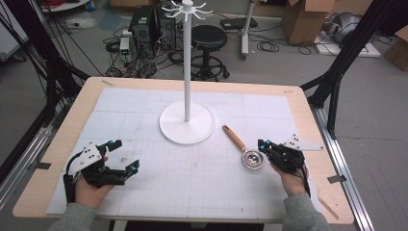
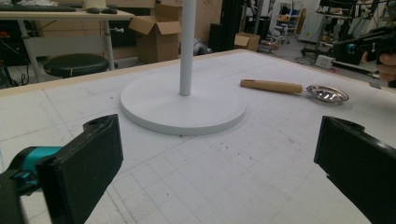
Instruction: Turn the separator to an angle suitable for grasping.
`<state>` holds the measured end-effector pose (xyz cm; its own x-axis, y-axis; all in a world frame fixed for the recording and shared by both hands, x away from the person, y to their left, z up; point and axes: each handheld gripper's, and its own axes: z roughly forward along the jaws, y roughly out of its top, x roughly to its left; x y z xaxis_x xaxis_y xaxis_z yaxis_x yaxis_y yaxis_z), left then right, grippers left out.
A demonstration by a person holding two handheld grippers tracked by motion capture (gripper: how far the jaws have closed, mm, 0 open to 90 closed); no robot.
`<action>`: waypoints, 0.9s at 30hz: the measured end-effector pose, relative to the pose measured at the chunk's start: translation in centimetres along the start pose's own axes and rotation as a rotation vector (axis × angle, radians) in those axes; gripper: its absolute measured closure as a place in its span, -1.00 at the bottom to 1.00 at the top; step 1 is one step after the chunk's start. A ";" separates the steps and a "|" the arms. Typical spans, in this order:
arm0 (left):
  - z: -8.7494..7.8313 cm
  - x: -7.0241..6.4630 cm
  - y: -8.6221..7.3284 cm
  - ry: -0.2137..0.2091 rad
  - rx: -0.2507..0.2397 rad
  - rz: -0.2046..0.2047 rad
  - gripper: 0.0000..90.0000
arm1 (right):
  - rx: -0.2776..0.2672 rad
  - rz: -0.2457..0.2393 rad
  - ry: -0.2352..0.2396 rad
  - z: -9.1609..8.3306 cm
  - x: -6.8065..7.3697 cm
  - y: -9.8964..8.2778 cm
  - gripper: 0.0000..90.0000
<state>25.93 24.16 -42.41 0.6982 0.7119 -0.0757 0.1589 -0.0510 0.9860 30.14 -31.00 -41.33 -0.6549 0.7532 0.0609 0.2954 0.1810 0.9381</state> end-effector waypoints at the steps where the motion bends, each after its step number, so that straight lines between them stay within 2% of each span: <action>1: 0.0 0.0 0.0 0.003 -0.001 -0.001 -0.96 | 0.007 0.001 0.007 0.1 -0.1 0.0 1.00; 4: 0.1 0.1 0.0 0.006 0.001 -0.001 -0.96 | 0.026 0.003 0.020 0.5 -0.4 0.1 1.00; 6: 0.0 0.0 0.0 0.015 -0.001 0.008 -0.96 | 0.025 0.032 0.046 0.6 -0.7 0.1 1.00; 8: -0.1 0.0 0.1 0.020 -0.012 0.012 -0.96 | 0.035 0.040 0.040 0.8 -1.1 0.1 1.00; 11: 0.0 0.1 0.0 0.021 -0.012 0.008 -0.96 | 0.037 0.078 0.055 1.0 -1.7 0.0 1.00; 18: 0.3 0.1 0.0 0.015 -0.008 0.005 -0.96 | 0.075 0.074 0.045 1.6 -2.6 0.5 1.00; 21: 0.5 0.1 -0.1 0.012 0.002 0.002 -0.96 | 0.117 0.077 0.054 2.2 -2.9 0.7 1.00; 27: 0.5 0.2 -0.1 0.019 0.002 0.007 -0.96 | 0.133 0.066 0.061 3.1 -3.3 1.5 1.00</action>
<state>26.39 23.96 -42.60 0.6861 0.7245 -0.0660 0.1557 -0.0575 0.9861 34.94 -31.24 -41.17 -0.6708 0.7273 0.1455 0.4262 0.2174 0.8781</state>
